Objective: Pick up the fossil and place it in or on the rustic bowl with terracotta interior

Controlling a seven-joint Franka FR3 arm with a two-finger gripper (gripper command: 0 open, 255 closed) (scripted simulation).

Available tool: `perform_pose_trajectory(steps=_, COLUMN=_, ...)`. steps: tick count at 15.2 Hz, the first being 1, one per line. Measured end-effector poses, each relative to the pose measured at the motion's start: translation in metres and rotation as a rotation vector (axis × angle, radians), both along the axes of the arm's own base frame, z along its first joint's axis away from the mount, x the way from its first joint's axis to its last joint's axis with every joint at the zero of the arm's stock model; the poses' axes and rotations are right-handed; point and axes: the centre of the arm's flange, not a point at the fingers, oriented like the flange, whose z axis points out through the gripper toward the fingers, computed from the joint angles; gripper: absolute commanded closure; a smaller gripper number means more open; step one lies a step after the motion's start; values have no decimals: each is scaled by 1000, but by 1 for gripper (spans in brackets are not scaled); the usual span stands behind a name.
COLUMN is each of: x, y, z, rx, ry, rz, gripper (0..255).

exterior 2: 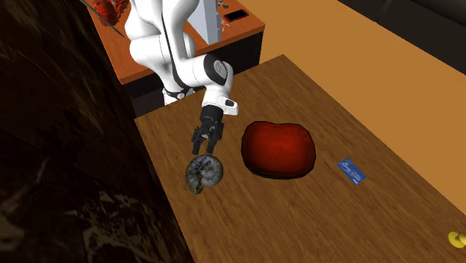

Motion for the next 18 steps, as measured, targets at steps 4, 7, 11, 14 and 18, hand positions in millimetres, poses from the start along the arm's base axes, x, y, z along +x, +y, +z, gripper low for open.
perform_pose_trajectory(steps=4, x=11, y=-18, z=-7, rx=-95, ry=5, rz=-13, gripper=0)
perform_pose_trajectory(steps=7, x=23, y=-28, z=-10, rx=-101, ry=5, rz=-13, gripper=0)
perform_pose_trajectory(steps=11, x=29, y=-33, z=-11, rx=-102, ry=5, rz=-13, gripper=0)
perform_pose_trajectory(steps=14, x=30, y=-34, z=-11, rx=-102, ry=5, rz=-13, gripper=0)
perform_pose_trajectory(steps=18, x=30, y=-34, z=-11, rx=-102, ry=3, rz=-13, gripper=255)
